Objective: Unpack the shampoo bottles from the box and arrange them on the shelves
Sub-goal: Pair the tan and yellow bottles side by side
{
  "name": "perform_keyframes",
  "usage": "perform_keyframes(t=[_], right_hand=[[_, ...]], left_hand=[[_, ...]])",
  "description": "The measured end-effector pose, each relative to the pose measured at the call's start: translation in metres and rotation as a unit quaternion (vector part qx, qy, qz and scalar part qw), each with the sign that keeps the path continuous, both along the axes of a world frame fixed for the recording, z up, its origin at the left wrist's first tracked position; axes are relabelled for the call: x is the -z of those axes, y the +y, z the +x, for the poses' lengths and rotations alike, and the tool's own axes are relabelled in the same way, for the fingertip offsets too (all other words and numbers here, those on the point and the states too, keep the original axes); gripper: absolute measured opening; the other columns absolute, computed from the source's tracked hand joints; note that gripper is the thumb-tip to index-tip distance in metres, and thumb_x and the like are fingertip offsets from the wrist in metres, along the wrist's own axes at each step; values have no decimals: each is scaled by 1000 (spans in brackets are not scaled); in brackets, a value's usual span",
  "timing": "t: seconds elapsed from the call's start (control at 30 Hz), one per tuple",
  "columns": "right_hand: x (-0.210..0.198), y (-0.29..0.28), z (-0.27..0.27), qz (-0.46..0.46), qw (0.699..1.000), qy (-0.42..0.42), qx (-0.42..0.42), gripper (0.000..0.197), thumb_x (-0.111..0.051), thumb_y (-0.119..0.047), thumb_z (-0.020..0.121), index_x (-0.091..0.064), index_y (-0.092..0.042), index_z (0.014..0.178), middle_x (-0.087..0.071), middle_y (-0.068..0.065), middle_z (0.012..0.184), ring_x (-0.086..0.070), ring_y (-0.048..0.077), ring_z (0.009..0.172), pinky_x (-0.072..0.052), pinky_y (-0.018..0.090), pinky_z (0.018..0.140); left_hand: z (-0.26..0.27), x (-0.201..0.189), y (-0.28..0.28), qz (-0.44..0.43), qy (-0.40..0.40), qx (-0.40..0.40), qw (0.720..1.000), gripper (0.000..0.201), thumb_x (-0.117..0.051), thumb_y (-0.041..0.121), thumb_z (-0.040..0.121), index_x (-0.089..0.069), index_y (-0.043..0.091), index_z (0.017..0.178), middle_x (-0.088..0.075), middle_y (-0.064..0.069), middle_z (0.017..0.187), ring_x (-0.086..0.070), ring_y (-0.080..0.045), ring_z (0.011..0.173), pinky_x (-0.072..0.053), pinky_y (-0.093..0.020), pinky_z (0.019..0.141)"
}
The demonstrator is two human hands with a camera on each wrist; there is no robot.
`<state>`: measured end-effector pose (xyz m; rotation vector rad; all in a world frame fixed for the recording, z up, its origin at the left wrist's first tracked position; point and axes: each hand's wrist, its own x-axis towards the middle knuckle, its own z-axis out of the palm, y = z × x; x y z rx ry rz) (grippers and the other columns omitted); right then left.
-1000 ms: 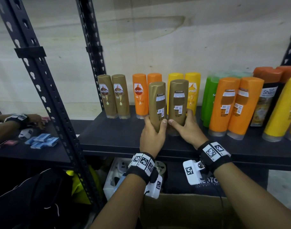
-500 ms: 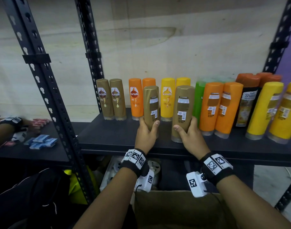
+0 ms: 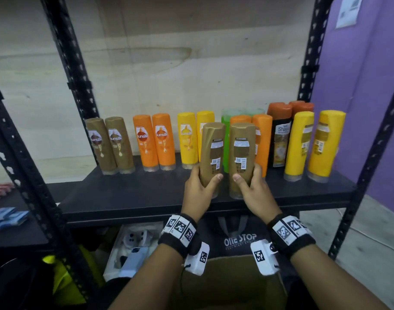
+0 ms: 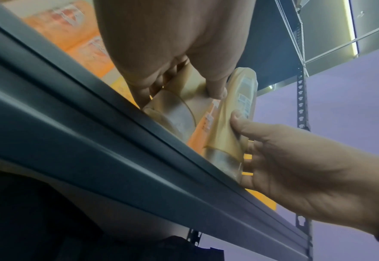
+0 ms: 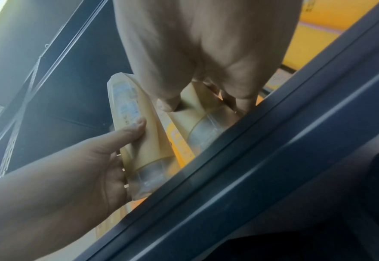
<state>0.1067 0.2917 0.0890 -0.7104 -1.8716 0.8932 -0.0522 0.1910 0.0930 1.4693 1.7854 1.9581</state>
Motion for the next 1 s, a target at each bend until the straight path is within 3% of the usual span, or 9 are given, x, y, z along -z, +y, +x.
perform_keyframes(t=[0.07,0.2,0.3,0.43,0.5,0.6,0.77,0.9,1.0], right_hand=[[0,5,13,2,1000,2,15,54,-60,-45,99,-32,-30,143,-54,-10,134,-52,8,121,-41,26,96],[-1,14,34,8,1000,-8,27,59,-58,-46,100,-29,-26,148,-53,-11,132,-51,4,120,-40,25,96],[-2,21,46,15,999,-4,37,61,-59,-43,100,-30,-20,149,-54,-9,135,-52,6,122,-39,24,98],[-3,26,57,19,999,-4,43,62,-62,-46,99,-32,-20,147,-55,-9,136,-53,5,122,-41,24,99],[-5,28,60,17,999,-8,38,61,-63,-47,98,-33,-23,145,-55,-11,134,-53,3,121,-42,22,98],[-4,32,62,21,999,-7,29,57,-61,-48,98,-33,-29,144,-52,-14,137,-51,0,123,-43,23,102],[6,34,60,6,999,-18,26,62,-54,-48,102,-24,-36,155,-38,-10,154,-40,3,136,-35,29,109],[9,35,60,15,997,-34,74,57,-56,-32,100,-32,-30,152,-36,-8,149,-40,-2,122,-37,29,106],[8,34,60,17,996,-35,78,57,-57,-29,99,-34,-31,151,-40,-6,149,-42,-1,120,-37,27,101]], left_hand=[[14,-1,7,0,2,11,1000,35,-77,40,90,-60,29,120,-72,23,107,-66,8,103,-50,-9,82],[37,-4,21,-2,5,27,1000,39,-78,39,90,-61,25,122,-72,18,108,-66,8,101,-49,-8,81],[51,-4,30,-4,3,28,1000,38,-78,39,89,-62,22,120,-73,12,108,-68,2,99,-53,-15,82],[65,-4,39,-5,-2,30,1000,30,-80,39,88,-62,31,112,-73,15,105,-67,5,97,-52,-14,81],[69,-4,44,-5,-2,23,1000,31,-80,38,88,-62,32,112,-72,13,108,-66,2,100,-53,-19,85],[71,-1,51,-15,22,-25,999,40,-77,44,88,-64,24,119,-60,3,118,-58,-6,108,-48,-26,96],[68,2,54,-62,64,-52,995,53,-68,55,91,-55,22,131,-48,1,128,-47,-14,123,-42,-34,107],[68,5,53,-103,103,-64,987,60,-61,57,95,-47,21,142,-48,-3,142,-45,-20,133,-43,-43,109],[68,4,52,-110,119,-50,986,64,-57,52,99,-37,19,150,-49,-3,149,-47,-22,136,-44,-45,110]])
